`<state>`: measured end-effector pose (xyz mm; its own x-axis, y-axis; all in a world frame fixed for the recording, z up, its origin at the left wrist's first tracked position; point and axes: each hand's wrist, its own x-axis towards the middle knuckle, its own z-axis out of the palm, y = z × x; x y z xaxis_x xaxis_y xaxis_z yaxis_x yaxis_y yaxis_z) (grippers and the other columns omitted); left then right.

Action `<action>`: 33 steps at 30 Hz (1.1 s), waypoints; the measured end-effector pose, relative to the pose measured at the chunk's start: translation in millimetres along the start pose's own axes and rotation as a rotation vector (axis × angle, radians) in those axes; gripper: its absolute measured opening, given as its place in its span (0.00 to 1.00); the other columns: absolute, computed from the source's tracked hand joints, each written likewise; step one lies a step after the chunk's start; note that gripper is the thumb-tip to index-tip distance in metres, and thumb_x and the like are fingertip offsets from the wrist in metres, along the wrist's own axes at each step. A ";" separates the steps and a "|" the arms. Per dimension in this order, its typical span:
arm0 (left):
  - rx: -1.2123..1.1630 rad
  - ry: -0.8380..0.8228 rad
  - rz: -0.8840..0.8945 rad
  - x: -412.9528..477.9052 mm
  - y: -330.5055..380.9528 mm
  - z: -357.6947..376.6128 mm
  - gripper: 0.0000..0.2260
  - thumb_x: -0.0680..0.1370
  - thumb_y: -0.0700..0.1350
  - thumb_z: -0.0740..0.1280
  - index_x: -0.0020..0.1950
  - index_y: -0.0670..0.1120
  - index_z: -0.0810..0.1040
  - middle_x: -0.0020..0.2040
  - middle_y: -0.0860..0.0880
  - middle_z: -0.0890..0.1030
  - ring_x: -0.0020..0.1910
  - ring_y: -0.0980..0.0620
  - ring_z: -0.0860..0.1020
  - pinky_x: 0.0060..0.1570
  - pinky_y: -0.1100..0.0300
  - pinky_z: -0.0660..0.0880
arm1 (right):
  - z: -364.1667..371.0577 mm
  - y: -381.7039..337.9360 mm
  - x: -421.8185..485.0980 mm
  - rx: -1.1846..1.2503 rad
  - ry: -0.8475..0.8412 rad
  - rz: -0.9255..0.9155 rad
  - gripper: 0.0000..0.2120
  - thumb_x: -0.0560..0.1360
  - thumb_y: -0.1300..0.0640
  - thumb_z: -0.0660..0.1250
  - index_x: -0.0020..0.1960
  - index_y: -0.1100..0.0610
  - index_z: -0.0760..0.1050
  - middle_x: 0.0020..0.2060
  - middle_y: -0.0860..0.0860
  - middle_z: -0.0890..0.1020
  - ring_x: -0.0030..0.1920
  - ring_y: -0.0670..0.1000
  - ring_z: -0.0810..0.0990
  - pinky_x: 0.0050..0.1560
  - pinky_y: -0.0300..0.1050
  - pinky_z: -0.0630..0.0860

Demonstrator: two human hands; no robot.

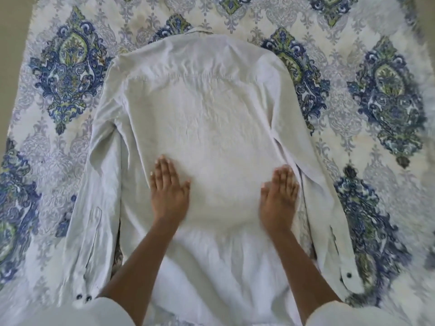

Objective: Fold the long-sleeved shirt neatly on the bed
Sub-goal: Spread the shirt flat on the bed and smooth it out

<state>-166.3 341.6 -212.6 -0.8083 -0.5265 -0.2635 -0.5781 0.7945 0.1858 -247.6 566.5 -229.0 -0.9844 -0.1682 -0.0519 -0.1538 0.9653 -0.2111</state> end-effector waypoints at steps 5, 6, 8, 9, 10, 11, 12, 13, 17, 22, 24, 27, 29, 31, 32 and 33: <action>0.084 -0.164 0.412 -58.7 57.7 22.0 0.27 0.78 0.53 0.51 0.73 0.41 0.63 0.74 0.44 0.64 0.71 0.43 0.65 0.70 0.51 0.55 | -6.2 -15.7 -56.9 0.215 -0.157 -0.348 0.22 0.76 0.57 0.54 0.69 0.59 0.67 0.69 0.59 0.70 0.71 0.57 0.66 0.69 0.52 0.60; 0.084 -0.151 0.370 -62.0 60.4 22.9 0.27 0.77 0.53 0.50 0.73 0.41 0.63 0.74 0.44 0.64 0.72 0.43 0.65 0.71 0.50 0.56 | -14.8 -6.3 -54.1 0.336 -0.114 -0.262 0.20 0.76 0.59 0.55 0.66 0.61 0.70 0.66 0.60 0.73 0.68 0.57 0.69 0.67 0.49 0.62; 0.136 -0.160 0.316 -65.4 64.3 18.9 0.28 0.78 0.53 0.46 0.75 0.41 0.57 0.76 0.45 0.58 0.75 0.44 0.58 0.72 0.47 0.54 | -38.9 13.8 -45.0 0.497 0.033 0.120 0.15 0.76 0.64 0.57 0.60 0.64 0.74 0.58 0.61 0.77 0.60 0.59 0.73 0.59 0.43 0.67; 0.160 -0.190 0.314 -67.0 68.8 16.0 0.28 0.79 0.53 0.46 0.76 0.41 0.52 0.77 0.45 0.54 0.76 0.45 0.53 0.73 0.48 0.51 | -49.5 27.5 -37.5 0.541 0.063 0.331 0.13 0.77 0.64 0.58 0.59 0.65 0.74 0.56 0.61 0.77 0.58 0.60 0.73 0.55 0.44 0.67; 0.156 -0.216 0.338 -68.7 75.0 14.8 0.28 0.80 0.52 0.47 0.77 0.42 0.49 0.78 0.45 0.51 0.77 0.46 0.50 0.73 0.50 0.49 | -57.0 41.3 -30.7 0.599 0.000 0.494 0.12 0.77 0.64 0.58 0.58 0.65 0.74 0.56 0.62 0.77 0.57 0.60 0.74 0.53 0.47 0.68; 0.136 -0.240 0.383 -72.8 84.1 13.0 0.27 0.80 0.52 0.47 0.77 0.42 0.49 0.78 0.45 0.50 0.77 0.47 0.49 0.73 0.51 0.49 | -62.5 52.5 -26.6 0.690 -0.140 0.608 0.11 0.78 0.63 0.58 0.57 0.65 0.75 0.55 0.63 0.77 0.56 0.60 0.75 0.52 0.48 0.70; 0.096 -0.266 0.438 -78.0 93.0 11.4 0.28 0.79 0.53 0.44 0.76 0.41 0.51 0.78 0.45 0.52 0.77 0.48 0.50 0.73 0.52 0.49 | -65.1 59.3 -23.5 0.830 -0.288 0.671 0.11 0.78 0.62 0.58 0.56 0.65 0.75 0.55 0.63 0.78 0.55 0.59 0.76 0.53 0.48 0.71; 0.031 -0.284 0.488 -86.8 102.8 9.9 0.31 0.76 0.54 0.40 0.75 0.41 0.56 0.77 0.44 0.55 0.76 0.48 0.53 0.73 0.53 0.51 | -68.0 63.4 -24.6 0.970 -0.406 0.710 0.12 0.78 0.61 0.59 0.57 0.64 0.75 0.56 0.63 0.78 0.54 0.58 0.77 0.55 0.48 0.72; -0.394 -0.297 0.399 -117.6 136.8 11.2 0.22 0.80 0.48 0.47 0.66 0.39 0.72 0.66 0.42 0.74 0.66 0.45 0.71 0.63 0.56 0.66 | -77.0 66.4 -41.0 1.046 -0.799 0.698 0.24 0.77 0.44 0.61 0.65 0.60 0.73 0.60 0.53 0.78 0.60 0.53 0.76 0.65 0.48 0.70; -0.994 -0.452 -0.091 -129.5 165.8 10.4 0.17 0.80 0.51 0.58 0.43 0.38 0.75 0.39 0.43 0.70 0.40 0.41 0.72 0.43 0.53 0.67 | -84.0 74.8 -69.2 1.365 -0.898 0.814 0.20 0.80 0.43 0.53 0.53 0.57 0.77 0.41 0.52 0.85 0.42 0.48 0.83 0.39 0.39 0.79; -1.035 -0.495 -0.162 -130.7 170.5 8.3 0.18 0.76 0.57 0.62 0.38 0.42 0.70 0.37 0.44 0.68 0.37 0.46 0.69 0.41 0.54 0.67 | -84.9 79.5 -79.5 1.532 -0.894 0.870 0.22 0.81 0.44 0.49 0.49 0.56 0.76 0.32 0.50 0.84 0.33 0.47 0.82 0.35 0.40 0.78; -0.692 -0.524 -0.057 -136.1 172.0 15.1 0.22 0.69 0.59 0.70 0.51 0.42 0.74 0.48 0.45 0.73 0.46 0.48 0.73 0.49 0.53 0.73 | -84.1 78.3 -92.7 1.562 -0.894 0.832 0.20 0.81 0.47 0.51 0.48 0.55 0.78 0.32 0.50 0.82 0.33 0.46 0.79 0.41 0.41 0.75; -0.627 -0.442 -0.054 -138.1 170.1 17.4 0.13 0.73 0.50 0.68 0.47 0.42 0.72 0.43 0.47 0.71 0.41 0.51 0.72 0.39 0.59 0.70 | -83.2 75.1 -98.9 1.534 -0.850 0.837 0.13 0.80 0.55 0.56 0.49 0.58 0.78 0.35 0.51 0.80 0.36 0.48 0.77 0.42 0.40 0.74; -0.749 -0.381 -0.184 -137.1 163.6 11.3 0.08 0.77 0.41 0.61 0.38 0.43 0.67 0.34 0.49 0.67 0.32 0.53 0.66 0.31 0.61 0.63 | -82.5 71.1 -101.4 1.495 -0.816 0.819 0.10 0.78 0.62 0.58 0.50 0.59 0.78 0.36 0.52 0.78 0.36 0.49 0.75 0.42 0.41 0.73; -0.852 -0.369 -0.277 -135.5 158.4 10.4 0.09 0.77 0.39 0.59 0.37 0.43 0.66 0.32 0.49 0.66 0.31 0.53 0.65 0.31 0.60 0.63 | -82.5 68.3 -102.1 1.474 -0.809 0.809 0.10 0.77 0.65 0.58 0.49 0.58 0.78 0.36 0.53 0.78 0.36 0.49 0.74 0.41 0.41 0.73; -0.970 -0.381 -0.366 -135.9 152.8 7.8 0.09 0.77 0.37 0.59 0.36 0.43 0.68 0.32 0.48 0.68 0.31 0.52 0.66 0.32 0.58 0.66 | -82.4 64.6 -103.1 1.430 -0.811 0.784 0.09 0.76 0.65 0.61 0.47 0.57 0.78 0.37 0.53 0.79 0.36 0.50 0.75 0.41 0.42 0.74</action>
<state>-143.8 536.9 -155.7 -0.5793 -0.4210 -0.6980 -0.7525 -0.0528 0.6565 -163.1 662.7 -156.8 -0.4375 -0.2764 -0.8557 0.8845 0.0391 -0.4649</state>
